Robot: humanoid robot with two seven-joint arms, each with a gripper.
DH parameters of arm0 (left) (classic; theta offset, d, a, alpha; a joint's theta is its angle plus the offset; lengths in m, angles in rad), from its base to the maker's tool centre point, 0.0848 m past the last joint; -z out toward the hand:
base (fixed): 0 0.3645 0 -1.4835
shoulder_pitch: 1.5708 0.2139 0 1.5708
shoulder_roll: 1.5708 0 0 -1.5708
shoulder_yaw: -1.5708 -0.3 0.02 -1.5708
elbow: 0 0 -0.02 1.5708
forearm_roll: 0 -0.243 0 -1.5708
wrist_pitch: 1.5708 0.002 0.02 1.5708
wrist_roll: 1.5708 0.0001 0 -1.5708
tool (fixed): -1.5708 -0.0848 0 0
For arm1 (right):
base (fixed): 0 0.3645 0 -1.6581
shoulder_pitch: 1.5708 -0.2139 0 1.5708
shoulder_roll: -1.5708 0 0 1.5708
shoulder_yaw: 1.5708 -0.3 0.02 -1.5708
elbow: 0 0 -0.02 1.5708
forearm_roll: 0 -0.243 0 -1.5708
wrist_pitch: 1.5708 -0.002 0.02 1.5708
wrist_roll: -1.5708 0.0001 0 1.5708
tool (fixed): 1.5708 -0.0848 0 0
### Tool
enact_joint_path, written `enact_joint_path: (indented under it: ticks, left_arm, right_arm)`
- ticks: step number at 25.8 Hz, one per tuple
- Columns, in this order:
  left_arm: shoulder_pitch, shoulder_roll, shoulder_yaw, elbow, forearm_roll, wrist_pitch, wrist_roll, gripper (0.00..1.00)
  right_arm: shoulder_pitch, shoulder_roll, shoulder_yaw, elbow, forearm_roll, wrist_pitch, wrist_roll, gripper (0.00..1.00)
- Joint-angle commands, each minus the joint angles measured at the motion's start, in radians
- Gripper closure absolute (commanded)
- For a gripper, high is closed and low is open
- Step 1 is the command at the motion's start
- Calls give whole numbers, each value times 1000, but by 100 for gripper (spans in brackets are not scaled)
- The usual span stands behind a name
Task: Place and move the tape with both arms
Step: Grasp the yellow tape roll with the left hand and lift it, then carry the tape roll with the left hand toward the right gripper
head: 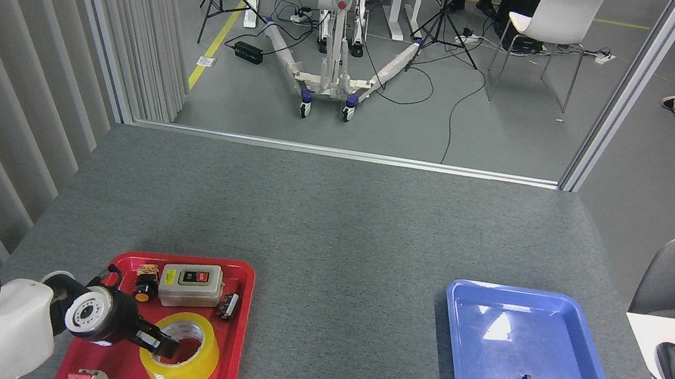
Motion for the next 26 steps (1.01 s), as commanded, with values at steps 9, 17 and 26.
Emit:
enact_joint_path:
  ticks: [9, 17, 26]
  left_arm:
    - [15, -124, 247, -84, 12, -281, 253, 100]
    - [93, -400, 336, 62, 213, -554, 789, 100]
    - [116, -578, 184, 295, 249, -554, 843, 100]
  right_arm:
    - [-3, 5, -2, 0, 22, -72, -2, 1]
    - [-2, 5, -21, 0, 34, -317, -40, 0]
    - [15, 5, -100, 3, 24, -616, -109, 0]
